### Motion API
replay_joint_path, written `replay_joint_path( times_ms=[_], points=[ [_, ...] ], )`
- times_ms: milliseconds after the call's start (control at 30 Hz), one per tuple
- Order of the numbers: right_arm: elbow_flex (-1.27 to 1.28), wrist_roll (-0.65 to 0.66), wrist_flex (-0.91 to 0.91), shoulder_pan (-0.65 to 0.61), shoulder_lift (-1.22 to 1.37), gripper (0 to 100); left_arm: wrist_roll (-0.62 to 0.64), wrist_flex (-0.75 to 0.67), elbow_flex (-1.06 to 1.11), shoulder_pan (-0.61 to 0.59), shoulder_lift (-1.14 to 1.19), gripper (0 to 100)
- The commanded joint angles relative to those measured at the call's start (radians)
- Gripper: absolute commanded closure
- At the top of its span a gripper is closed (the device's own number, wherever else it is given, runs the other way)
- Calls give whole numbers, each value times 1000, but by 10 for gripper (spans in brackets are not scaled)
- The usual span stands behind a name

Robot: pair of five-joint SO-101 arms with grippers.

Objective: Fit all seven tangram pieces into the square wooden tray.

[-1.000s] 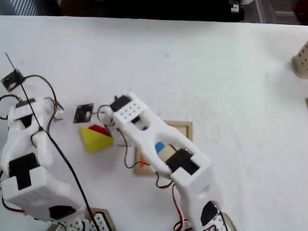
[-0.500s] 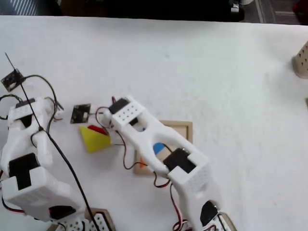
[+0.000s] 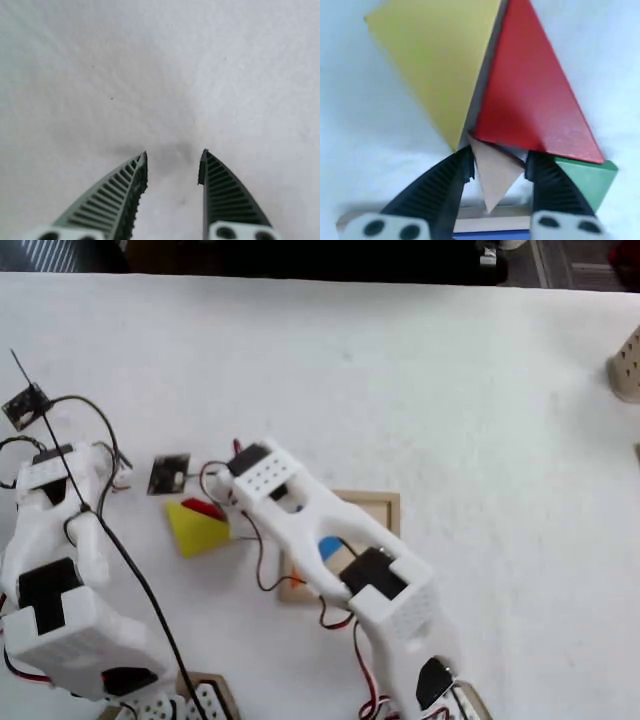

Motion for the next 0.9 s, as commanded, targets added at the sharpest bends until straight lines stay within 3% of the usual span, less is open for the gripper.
replay_joint_path(
  times_ms=[0, 367, 667, 867],
  points=[
    [-3, -15, 4, -5, -4, 963, -6, 5, -40, 18, -15, 816],
    [0, -138, 82, 59, -84, 981, -6, 5, -40, 18, -15, 816],
    [23, -359, 205, 200, -318, 981, -6, 5, -40, 16, -15, 816],
    [152, -615, 202, 367, -392, 981, -6, 5, -40, 16, -15, 816]
  ],
)
